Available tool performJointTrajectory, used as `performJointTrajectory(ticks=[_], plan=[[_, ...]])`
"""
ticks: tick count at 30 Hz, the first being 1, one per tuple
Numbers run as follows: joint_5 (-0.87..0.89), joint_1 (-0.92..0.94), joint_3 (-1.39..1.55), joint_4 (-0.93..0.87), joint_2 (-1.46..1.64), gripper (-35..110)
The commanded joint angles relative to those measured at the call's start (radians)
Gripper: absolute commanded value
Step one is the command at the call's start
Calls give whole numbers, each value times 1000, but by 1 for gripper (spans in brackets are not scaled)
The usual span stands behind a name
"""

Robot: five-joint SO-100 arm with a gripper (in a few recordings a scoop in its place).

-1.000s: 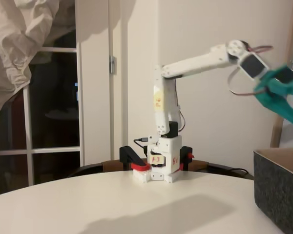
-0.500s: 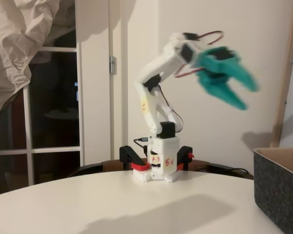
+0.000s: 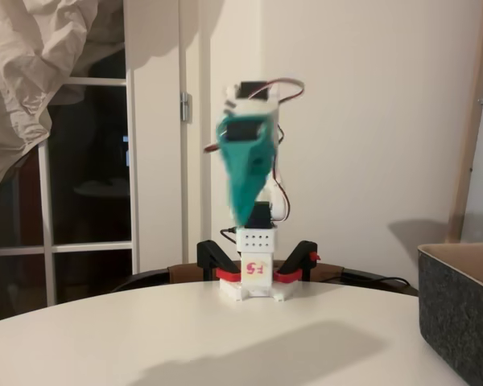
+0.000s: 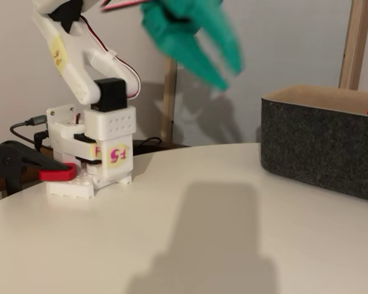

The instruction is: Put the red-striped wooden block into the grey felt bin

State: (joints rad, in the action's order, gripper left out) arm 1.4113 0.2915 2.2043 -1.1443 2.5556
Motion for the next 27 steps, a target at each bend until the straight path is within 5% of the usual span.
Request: performJointTrajectory(ticks=[1, 15, 27], plan=[[-23, 112, 115, -12, 77, 4], [67, 417, 658, -11, 621, 0], [95, 483, 856, -12, 824, 0]])
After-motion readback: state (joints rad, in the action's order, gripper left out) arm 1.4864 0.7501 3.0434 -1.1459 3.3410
